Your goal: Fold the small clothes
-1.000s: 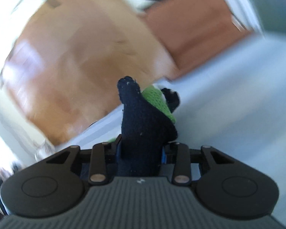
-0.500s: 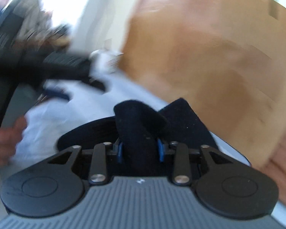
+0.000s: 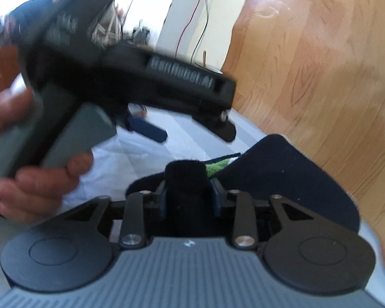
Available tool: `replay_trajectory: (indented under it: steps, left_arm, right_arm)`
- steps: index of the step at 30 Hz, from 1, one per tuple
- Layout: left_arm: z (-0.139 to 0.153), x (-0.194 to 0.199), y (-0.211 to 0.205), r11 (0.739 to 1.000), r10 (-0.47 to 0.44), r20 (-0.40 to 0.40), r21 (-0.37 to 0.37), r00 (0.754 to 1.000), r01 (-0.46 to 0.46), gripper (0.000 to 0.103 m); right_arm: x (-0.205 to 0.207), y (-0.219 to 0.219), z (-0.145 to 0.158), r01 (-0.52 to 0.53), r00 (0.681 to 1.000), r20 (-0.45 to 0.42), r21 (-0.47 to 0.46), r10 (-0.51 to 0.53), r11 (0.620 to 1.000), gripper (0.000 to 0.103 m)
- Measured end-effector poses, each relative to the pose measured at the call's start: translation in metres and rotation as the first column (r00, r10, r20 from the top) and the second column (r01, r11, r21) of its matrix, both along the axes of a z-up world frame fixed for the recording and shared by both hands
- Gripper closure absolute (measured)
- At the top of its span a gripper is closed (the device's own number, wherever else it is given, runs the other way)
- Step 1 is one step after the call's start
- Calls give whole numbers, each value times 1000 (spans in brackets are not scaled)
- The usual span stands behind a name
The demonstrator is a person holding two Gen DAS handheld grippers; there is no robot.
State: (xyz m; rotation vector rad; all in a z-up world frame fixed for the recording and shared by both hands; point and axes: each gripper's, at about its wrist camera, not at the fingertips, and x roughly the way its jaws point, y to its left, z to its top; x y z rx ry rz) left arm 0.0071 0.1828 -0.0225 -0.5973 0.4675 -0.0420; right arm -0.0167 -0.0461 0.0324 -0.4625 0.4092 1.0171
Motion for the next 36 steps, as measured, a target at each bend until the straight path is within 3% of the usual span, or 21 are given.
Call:
replay_trajectory:
  steps: [2, 7, 11, 12, 14, 16, 18, 21, 24, 27, 33, 36]
  left_arm:
    - [-1, -1, -1, 1000, -3, -5, 0, 1000, 3, 0]
    - [-1, -3, -3, 1000, -20, 9, 0, 1000, 20, 0]
    - [3, -8, -13, 997, -68, 50, 32, 996, 66, 0]
    - [4, -10, -16, 996, -81, 62, 46, 995, 78, 0]
    - [7, -13, -24, 991, -109, 87, 85, 990, 101, 0]
    - [9, -16, -33, 984, -136, 107, 129, 985, 122, 0]
    - [11, -17, -41, 977, -149, 108, 167, 983, 130, 0]
    - [10, -12, -45, 975, -131, 69, 192, 989, 116, 0]
    - [3, -1, -38, 983, -101, -2, 157, 995, 100, 0]
    - [-2, 6, -30, 989, -90, -42, 114, 995, 94, 1]
    - [-4, 11, -31, 988, -94, -70, 115, 993, 101, 0]
    - [-5, 14, -31, 988, -102, -80, 109, 992, 110, 0]
  right_arm:
    - [-8, -12, 4, -27, 998, -57, 42, 29, 999, 35]
    - [-5, -64, 32, 32, 966, -257, 257, 37, 966, 34]
    - [23, -102, 49, 218, 928, -366, 396, -64, 892, 35]
    - [33, -104, 50, 276, 917, -381, 382, -122, 882, 38]
    - [52, -97, 48, 361, 893, -384, 295, -236, 884, 67]
    - [66, -80, 42, 380, 885, -367, 215, -287, 900, 76]
    - [79, -58, 35, 345, 893, -363, 174, -265, 922, 76]
    - [105, -22, 19, 273, 880, -428, 105, -204, 956, 74]
    - [122, -10, 14, 290, 831, -521, 108, -194, 951, 74]
    - [124, -16, 12, 289, 818, -546, 121, -179, 949, 74]
    - [119, -22, 8, 305, 833, -522, 157, -183, 939, 74]
    - [119, -33, 9, 329, 822, -541, 197, -178, 924, 71]
